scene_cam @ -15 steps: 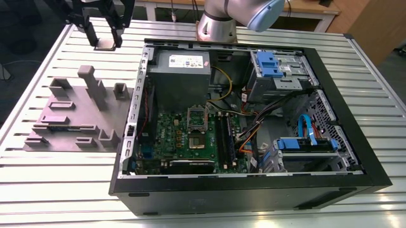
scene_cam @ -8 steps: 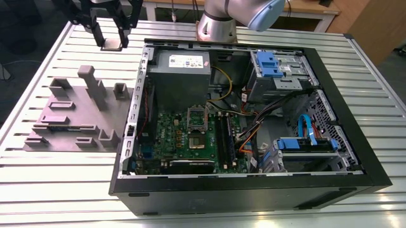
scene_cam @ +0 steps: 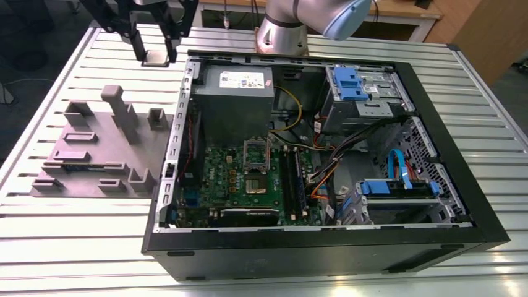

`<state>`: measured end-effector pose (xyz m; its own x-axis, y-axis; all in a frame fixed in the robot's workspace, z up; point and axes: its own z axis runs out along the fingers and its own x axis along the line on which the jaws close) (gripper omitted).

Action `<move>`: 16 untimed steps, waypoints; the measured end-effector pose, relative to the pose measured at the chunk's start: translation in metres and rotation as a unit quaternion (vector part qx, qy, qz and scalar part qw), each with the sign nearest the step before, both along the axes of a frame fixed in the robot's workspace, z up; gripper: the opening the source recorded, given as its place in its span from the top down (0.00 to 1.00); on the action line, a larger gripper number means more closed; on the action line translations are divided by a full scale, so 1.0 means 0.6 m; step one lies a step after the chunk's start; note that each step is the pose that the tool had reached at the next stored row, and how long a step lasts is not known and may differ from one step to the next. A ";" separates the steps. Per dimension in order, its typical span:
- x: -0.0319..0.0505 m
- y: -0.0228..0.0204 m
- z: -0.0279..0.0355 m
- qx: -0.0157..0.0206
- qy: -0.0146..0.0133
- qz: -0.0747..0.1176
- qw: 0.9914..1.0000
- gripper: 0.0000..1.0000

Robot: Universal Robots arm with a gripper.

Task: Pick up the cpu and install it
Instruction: 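Pick up the cpu and move it towards the insertion slot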

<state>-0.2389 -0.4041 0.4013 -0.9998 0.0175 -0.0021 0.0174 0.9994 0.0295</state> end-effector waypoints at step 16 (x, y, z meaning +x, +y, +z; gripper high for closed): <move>0.010 0.0000 0.000 0.000 0.000 0.000 1.000 0.53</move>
<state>-0.2326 -0.4041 0.4014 -0.9998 0.0175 -0.0021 0.0174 0.9994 0.0296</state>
